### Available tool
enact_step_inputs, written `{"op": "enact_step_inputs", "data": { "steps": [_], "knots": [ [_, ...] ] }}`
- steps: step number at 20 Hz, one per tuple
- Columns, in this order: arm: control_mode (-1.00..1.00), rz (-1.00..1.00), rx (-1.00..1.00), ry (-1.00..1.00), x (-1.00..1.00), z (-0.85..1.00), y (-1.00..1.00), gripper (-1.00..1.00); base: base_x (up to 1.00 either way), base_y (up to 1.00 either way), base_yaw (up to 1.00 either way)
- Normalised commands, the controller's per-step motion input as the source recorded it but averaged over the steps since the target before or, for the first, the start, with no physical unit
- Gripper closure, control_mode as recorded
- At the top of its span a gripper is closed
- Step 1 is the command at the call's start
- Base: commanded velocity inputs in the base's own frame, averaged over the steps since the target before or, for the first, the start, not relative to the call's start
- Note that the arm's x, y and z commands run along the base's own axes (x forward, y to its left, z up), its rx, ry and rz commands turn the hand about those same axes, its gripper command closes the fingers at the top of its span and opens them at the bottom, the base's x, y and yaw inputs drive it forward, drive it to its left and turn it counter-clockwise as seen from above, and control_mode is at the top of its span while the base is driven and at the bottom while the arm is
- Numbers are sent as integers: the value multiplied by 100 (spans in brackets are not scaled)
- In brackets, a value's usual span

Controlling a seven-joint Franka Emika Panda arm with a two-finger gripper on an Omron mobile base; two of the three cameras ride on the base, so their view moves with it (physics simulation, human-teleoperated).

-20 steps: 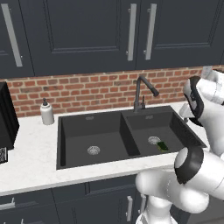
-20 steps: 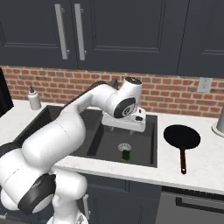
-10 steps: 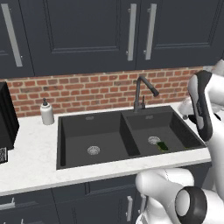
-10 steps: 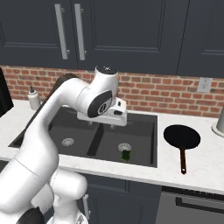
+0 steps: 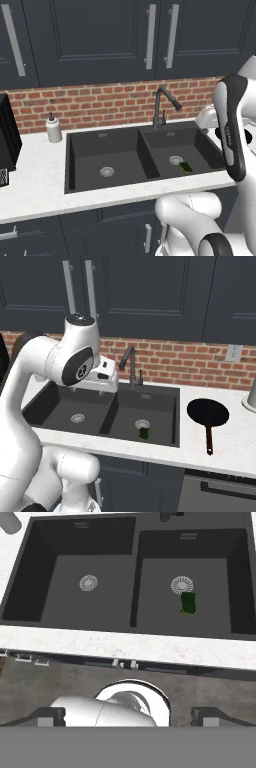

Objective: Pick the pan and sponge and place them into the sink. Then turn on the water.

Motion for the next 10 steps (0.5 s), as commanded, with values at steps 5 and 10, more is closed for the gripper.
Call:
{"op": "enact_step_inputs", "data": {
  "steps": [5, 10],
  "knots": [
    [-100, 0, -1, -2, -9, 0, 57, -100, 0, 0, 0],
    [-100, 0, 0, -3, 0, -1, 32, -100, 0, 0, 0]
  ]
}}
